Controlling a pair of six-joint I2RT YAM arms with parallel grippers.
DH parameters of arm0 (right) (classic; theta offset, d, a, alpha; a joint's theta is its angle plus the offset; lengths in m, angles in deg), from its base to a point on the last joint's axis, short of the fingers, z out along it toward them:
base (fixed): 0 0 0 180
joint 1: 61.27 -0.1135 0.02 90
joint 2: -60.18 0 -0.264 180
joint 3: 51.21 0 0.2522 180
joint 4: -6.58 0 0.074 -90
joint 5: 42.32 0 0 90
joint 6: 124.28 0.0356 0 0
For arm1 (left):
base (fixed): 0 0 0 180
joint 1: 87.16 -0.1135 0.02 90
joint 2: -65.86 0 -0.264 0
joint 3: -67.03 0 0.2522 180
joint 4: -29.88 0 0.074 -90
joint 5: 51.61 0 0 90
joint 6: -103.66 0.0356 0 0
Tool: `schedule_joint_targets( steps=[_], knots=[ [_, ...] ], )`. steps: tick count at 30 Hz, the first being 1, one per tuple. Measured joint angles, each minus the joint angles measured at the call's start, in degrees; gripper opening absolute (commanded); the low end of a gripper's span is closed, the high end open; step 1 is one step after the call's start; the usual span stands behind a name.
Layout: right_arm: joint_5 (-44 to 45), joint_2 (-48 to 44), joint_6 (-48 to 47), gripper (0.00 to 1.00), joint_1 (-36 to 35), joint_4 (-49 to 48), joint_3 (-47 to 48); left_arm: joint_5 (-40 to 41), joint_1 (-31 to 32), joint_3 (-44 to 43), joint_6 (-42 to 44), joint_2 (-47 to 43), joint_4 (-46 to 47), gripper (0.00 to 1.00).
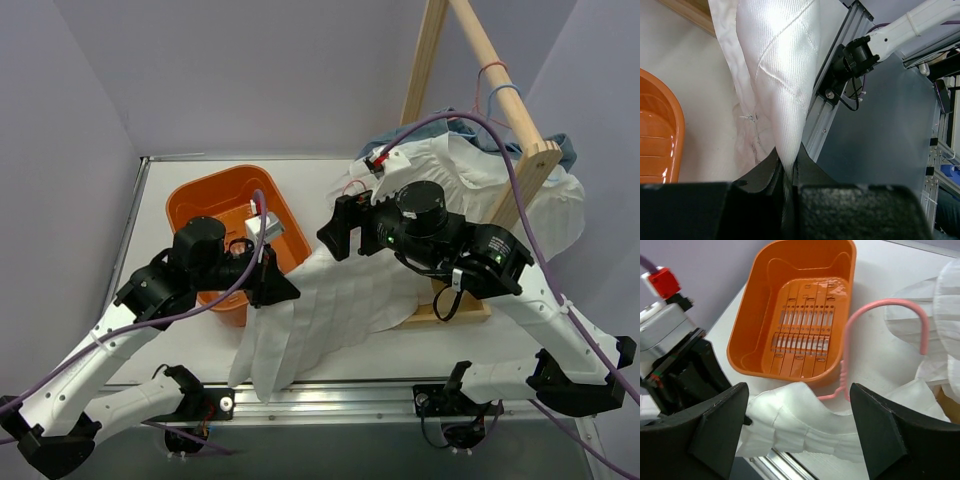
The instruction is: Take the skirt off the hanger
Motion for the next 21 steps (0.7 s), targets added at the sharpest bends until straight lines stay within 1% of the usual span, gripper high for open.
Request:
schedule_joint_targets(
  steps=[5, 8, 9, 11, 13, 19, 21],
  knots=[
    [4.8, 0.0, 0.7, 0.75, -0.1, -0.7, -1.0, -0.2, 0.0, 1.0, 0.0, -2.2, 0.1, 0.02],
    [6.5, 0.1, 1.1, 0.70, -0.1, -1.1, -1.3, -0.5, 0.0, 1.2, 0.0, -2.8, 0.1, 0.02],
    [7.0, 0.2, 1.2, 0.66, -0.1, -1.4, -1.4, -0.6, 0.0, 1.2, 0.0, -2.9, 0.1, 0.02],
    [7.9, 0.6, 1.5, 0.62, -0.1, -2.5, -1.4, -0.8, 0.0, 1.2, 0.0, -2.9, 0.1, 0.02],
    [8.4, 1.3, 1.9, 0.61, -0.1, -3.3, -1.4, -1.0, 0.0, 1.2, 0.0, -2.9, 0.1, 0.02],
    [8.8, 3.6, 2.8, 0.54, -0.1, -5.7, -2.8, -1.9, 0.0, 1.0, 0.4, -2.7, 0.0, 0.02],
    [8.9, 4.2, 3.0, 0.44, -0.2, -5.8, -3.1, -2.1, 0.0, 0.4, 0.7, -2.4, 0.0, 0.02]
  ],
)
